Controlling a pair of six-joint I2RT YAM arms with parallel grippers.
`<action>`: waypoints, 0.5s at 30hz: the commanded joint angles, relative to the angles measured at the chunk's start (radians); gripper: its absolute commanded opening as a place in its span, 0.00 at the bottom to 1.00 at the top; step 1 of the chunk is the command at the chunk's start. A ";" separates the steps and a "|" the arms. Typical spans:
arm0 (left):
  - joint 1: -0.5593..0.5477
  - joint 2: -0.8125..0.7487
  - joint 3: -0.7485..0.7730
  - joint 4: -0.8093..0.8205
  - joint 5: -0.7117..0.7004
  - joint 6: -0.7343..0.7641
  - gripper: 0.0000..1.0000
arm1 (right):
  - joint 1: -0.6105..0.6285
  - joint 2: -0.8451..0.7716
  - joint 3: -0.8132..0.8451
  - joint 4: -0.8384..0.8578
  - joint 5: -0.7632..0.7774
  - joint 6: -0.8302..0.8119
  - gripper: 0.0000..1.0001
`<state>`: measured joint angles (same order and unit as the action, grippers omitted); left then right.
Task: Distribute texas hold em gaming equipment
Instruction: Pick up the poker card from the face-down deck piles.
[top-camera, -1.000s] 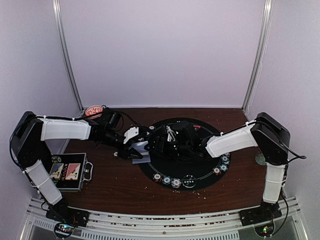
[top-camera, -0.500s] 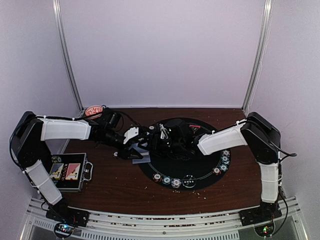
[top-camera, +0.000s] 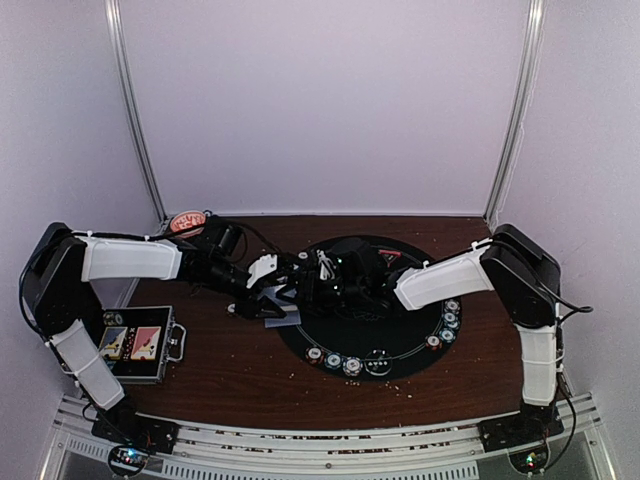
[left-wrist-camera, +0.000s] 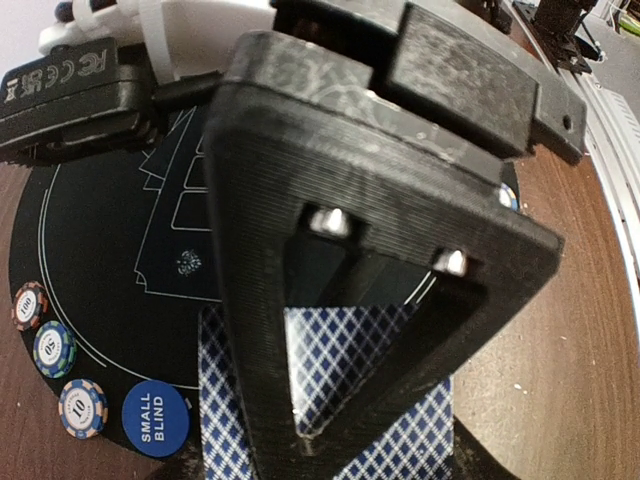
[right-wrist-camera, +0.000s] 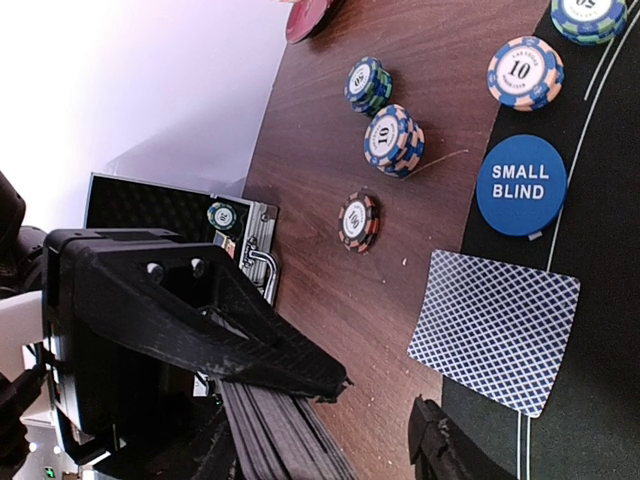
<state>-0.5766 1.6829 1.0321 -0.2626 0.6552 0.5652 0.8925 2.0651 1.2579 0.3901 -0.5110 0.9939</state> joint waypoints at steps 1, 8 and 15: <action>0.007 -0.001 0.002 0.010 0.027 0.012 0.59 | 0.004 0.004 -0.004 -0.021 -0.004 -0.010 0.52; 0.007 -0.003 0.002 0.008 0.028 0.013 0.60 | -0.033 -0.041 -0.057 -0.059 0.052 -0.027 0.42; 0.007 0.002 0.005 0.008 0.028 0.012 0.59 | -0.068 -0.078 -0.110 -0.056 0.056 -0.043 0.38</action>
<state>-0.5755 1.6901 1.0317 -0.2855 0.6422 0.5671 0.8494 2.0075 1.1801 0.3847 -0.5014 0.9741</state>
